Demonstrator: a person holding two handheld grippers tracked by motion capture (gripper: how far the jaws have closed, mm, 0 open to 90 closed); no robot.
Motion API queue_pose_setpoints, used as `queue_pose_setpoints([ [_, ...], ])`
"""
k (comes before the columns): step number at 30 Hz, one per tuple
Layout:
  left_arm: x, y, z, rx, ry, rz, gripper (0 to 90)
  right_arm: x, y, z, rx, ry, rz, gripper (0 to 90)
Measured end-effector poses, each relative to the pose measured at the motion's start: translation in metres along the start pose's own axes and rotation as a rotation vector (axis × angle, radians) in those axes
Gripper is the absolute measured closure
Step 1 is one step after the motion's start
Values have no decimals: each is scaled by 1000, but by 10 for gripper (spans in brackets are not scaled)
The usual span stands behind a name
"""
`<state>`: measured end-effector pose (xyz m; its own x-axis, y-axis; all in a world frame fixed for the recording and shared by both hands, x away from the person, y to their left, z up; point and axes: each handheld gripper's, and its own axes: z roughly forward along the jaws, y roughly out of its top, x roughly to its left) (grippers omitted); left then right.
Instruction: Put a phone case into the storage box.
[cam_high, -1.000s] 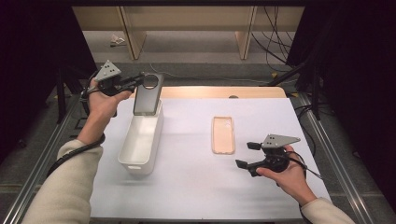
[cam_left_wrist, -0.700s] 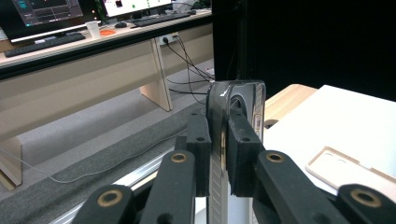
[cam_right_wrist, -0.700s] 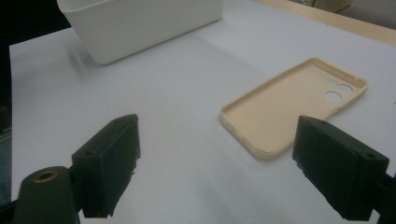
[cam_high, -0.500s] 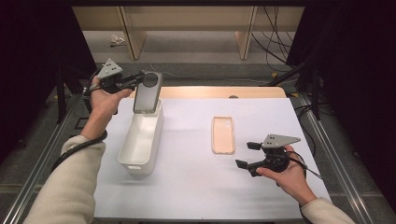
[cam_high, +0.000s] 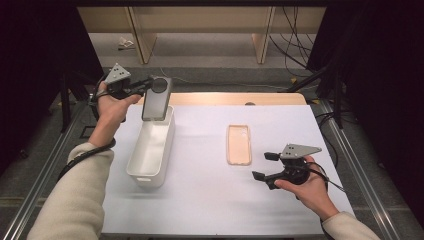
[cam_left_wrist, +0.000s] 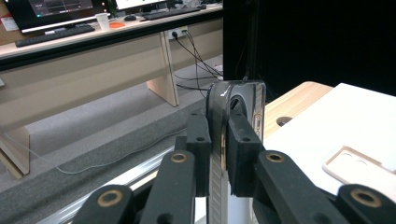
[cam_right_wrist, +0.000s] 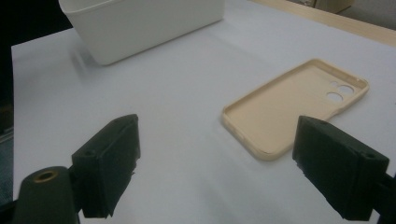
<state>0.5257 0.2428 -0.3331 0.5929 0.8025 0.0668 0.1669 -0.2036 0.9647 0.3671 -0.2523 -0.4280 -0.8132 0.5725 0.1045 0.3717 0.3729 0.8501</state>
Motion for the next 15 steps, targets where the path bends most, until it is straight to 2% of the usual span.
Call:
queue_pose_setpoints([
  [15,3,-8,12,21,-6,-7,806,0,0,0,2,1,2,160],
])
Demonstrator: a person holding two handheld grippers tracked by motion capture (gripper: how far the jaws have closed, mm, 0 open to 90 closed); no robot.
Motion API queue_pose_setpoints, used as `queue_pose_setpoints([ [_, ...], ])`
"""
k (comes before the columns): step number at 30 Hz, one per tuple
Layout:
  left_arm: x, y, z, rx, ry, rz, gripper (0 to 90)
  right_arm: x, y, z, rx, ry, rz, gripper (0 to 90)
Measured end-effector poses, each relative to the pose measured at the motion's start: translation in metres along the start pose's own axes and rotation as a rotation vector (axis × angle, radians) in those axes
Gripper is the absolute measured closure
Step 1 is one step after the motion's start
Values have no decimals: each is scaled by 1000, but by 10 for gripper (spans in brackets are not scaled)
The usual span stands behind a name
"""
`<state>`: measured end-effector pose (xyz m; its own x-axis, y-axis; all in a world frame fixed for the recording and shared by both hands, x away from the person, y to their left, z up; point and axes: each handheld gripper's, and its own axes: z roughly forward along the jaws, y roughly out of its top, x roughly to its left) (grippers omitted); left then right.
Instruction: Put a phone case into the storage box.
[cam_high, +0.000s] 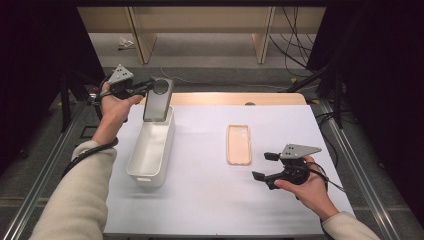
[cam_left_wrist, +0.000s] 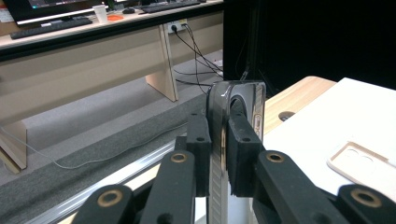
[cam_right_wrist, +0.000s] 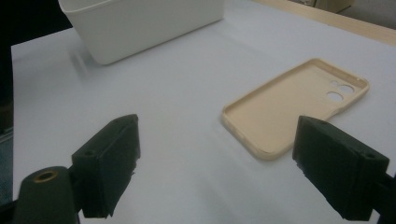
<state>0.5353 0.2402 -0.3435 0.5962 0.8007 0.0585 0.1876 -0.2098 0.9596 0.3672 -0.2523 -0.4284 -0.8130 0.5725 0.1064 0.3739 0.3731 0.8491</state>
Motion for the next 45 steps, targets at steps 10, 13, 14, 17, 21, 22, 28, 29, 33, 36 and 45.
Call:
queue_pose_setpoints([
  [10,2,-9,7,24,0,-5,806,0,0,1,1,1,2,160],
  [13,2,-11,9,27,0,-7,806,-1,0,0,-1,-1,3,160],
  [14,3,-12,9,29,2,-5,806,0,0,0,-1,0,3,160],
  [17,3,-13,11,31,4,-11,806,0,0,0,-1,0,2,160],
  [21,3,-15,12,35,2,-13,806,0,0,0,-1,0,2,160],
  [22,3,-16,13,37,1,-12,806,-1,0,0,0,0,2,160],
  [28,3,-21,16,43,0,-21,806,0,0,0,-1,2,2,160],
  [29,3,-22,16,47,-1,-19,806,0,-1,0,-1,2,2,160],
  [33,2,-25,18,57,-2,-17,805,-1,-1,0,-2,2,2,160],
  [36,2,-27,19,63,-4,-19,805,0,-1,1,0,2,2,160],
  [45,3,-34,22,73,1,-33,804,0,-1,1,2,4,1,160],
])
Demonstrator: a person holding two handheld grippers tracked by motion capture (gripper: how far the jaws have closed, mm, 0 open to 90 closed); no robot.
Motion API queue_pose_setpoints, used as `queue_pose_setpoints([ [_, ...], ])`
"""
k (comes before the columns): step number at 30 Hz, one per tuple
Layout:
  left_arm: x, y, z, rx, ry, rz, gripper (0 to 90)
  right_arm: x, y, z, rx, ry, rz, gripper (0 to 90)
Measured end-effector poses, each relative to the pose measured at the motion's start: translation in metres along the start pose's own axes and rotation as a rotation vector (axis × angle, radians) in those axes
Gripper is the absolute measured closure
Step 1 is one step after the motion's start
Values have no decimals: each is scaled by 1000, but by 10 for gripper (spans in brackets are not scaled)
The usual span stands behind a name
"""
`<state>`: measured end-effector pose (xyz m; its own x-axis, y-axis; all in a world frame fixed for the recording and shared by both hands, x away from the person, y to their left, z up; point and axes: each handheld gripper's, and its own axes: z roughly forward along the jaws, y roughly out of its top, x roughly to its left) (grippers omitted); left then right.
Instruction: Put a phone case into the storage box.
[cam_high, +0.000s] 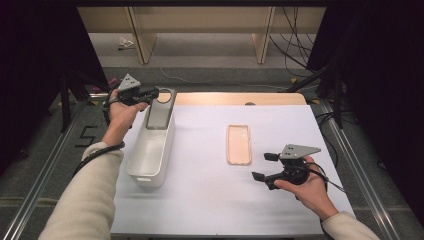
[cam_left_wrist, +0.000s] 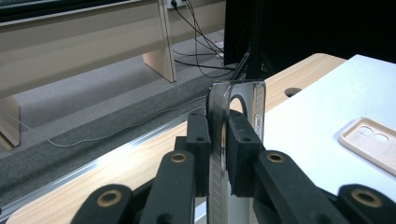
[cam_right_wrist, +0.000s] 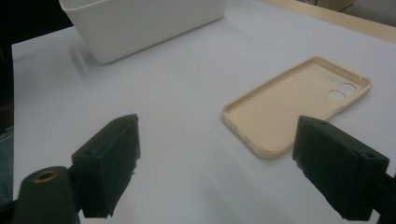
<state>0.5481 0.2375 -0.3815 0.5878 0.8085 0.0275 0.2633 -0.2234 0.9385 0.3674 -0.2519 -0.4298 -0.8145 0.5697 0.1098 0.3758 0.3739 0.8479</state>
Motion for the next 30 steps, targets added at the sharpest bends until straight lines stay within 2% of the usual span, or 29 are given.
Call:
queue_pose_setpoints([
  [30,5,-10,3,37,13,-24,794,0,0,0,0,3,0,160],
])
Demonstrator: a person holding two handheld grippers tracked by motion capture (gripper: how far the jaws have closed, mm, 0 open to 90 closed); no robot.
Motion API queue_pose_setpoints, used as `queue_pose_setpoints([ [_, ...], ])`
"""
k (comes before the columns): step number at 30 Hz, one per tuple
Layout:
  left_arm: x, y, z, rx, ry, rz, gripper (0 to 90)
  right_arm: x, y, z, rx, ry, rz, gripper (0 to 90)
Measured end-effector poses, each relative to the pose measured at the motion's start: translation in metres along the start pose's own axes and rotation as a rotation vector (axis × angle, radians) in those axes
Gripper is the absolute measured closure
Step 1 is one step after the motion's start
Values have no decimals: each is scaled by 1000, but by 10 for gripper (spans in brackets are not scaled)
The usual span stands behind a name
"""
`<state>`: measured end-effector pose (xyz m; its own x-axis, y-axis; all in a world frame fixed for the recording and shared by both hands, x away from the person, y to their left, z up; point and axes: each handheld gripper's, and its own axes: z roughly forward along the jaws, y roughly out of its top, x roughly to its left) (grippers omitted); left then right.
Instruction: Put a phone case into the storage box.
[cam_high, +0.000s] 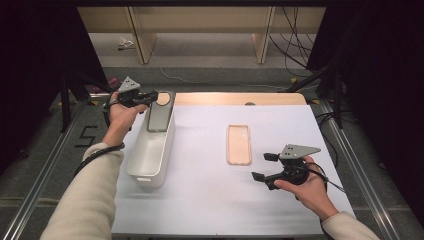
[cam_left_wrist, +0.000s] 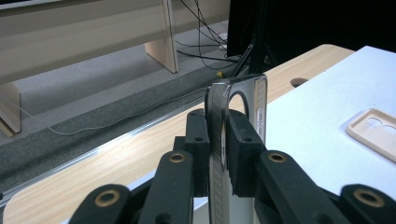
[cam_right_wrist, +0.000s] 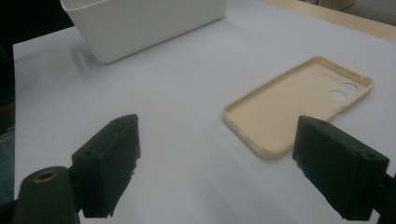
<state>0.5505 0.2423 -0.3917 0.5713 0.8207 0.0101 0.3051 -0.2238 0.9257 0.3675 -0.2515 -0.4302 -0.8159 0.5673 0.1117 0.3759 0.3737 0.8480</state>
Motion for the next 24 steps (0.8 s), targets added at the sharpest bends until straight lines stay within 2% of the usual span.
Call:
queue_pose_setpoints([
  [14,8,-8,-1,41,19,-17,764,0,0,1,3,1,-2,160],
  [24,8,-6,3,77,59,-10,733,0,0,0,2,1,-1,160],
])
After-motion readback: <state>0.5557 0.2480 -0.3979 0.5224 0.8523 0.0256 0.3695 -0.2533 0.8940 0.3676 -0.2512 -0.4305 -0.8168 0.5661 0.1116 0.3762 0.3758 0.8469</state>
